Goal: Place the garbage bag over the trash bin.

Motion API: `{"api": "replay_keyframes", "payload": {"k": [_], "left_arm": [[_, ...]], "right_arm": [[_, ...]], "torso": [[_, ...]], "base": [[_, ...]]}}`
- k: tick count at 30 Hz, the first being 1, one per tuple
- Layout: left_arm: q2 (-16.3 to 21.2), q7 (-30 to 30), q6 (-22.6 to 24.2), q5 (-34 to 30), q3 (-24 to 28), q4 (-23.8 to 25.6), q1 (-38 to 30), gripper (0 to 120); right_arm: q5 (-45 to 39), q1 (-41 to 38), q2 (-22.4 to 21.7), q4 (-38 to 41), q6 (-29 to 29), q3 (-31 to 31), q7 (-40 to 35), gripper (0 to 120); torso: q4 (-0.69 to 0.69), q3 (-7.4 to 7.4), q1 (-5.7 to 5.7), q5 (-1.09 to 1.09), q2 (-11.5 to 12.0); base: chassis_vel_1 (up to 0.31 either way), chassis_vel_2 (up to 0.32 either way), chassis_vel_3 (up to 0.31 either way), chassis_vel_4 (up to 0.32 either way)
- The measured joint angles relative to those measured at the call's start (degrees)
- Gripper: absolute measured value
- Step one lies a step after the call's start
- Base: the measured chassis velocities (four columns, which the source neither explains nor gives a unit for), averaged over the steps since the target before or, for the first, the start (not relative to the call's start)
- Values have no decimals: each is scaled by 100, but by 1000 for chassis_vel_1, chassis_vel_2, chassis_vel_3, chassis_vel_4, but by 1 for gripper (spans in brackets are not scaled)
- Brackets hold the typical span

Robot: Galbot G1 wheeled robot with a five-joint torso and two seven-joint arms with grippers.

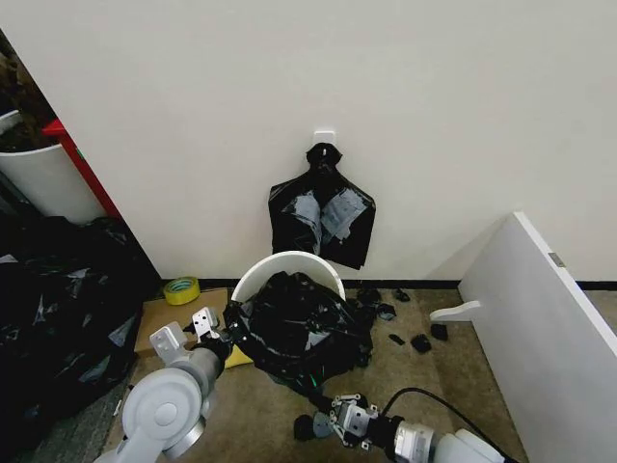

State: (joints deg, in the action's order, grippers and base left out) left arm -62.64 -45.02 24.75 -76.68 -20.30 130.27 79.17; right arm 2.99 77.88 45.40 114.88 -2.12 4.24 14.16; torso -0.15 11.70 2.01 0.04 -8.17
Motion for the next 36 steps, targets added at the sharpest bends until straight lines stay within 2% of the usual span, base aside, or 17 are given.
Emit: {"api": "replay_keyframes", "payload": {"k": [4, 12, 16, 22, 23, 24, 25, 27, 28, 33, 36], "left_arm": [[20, -53, 171, -57, -24, 70, 149, 1], [-37, -67, 135, -52, -95, 30, 206, 1], [-56, -76, 23, -50, -157, -141, 52, 1], [-54, -102, -34, -85, -191, -253, -73, 1], [-52, -109, -86, -86, -195, -282, -118, 1], [-37, -111, -168, -72, -202, -313, -163, 1], [-23, -109, -192, -63, -206, -322, -176, 1], [7, -55, -224, -16, -211, -354, -189, 1], [7, -55, -224, -16, -211, -354, -189, 1], [50, 115, -361, 207, -152, -521, -265, 1], [49, 146, -374, 296, -79, -537, -323, 1]], "right_arm": [[340, -35, 28, -166, 70, -54, -134, 0], [438, 179, -48, -51, 272, -159, -222, 1], [433, 369, -177, 217, 558, -223, -180, 20], [456, 471, -244, 353, 747, -280, -149, 36], [452, 507, -276, 417, 778, -304, -152, 42], [345, 573, -343, 573, 792, -364, -168, 55], [261, 602, -372, 658, 792, -384, -206, 58], [-211, 637, -395, 928, 584, -422, -376, 68], [-211, 637, -395, 928, 584, -422, -376, 68], [-1582, 498, -492, 1605, -129, -463, -573, 87], [-1940, 432, -553, 1829, -278, -465, -556, 97]], "torso": [[0, 0, 0, -1, 0], [0, 0, 0, 0, 0], [-1, 0, 0, -1, 0], [0, 0, 0, -1, 0], [0, 0, 0, 0, 0], [0, 0, 0, -1, 0], [0, 0, 0, -1, 0], [-1, 0, 0, 0, 0], [-1, 0, 0, 0, 0], [1, 0, 0, -1, 0], [0, 0, 0, -1, 0]], "base": [[0, 0, 0, 0], [0, 0, 0, 0], [0, 0, 0, 0], [0, 0, 0, 0], [0, 0, 0, 0], [0, 0, 0, 0], [0, 0, 0, 0], [0, 0, 0, 0], [0, 0, 0, 0], [0, 0, 0, 0], [0, 0, 0, 0]]}}
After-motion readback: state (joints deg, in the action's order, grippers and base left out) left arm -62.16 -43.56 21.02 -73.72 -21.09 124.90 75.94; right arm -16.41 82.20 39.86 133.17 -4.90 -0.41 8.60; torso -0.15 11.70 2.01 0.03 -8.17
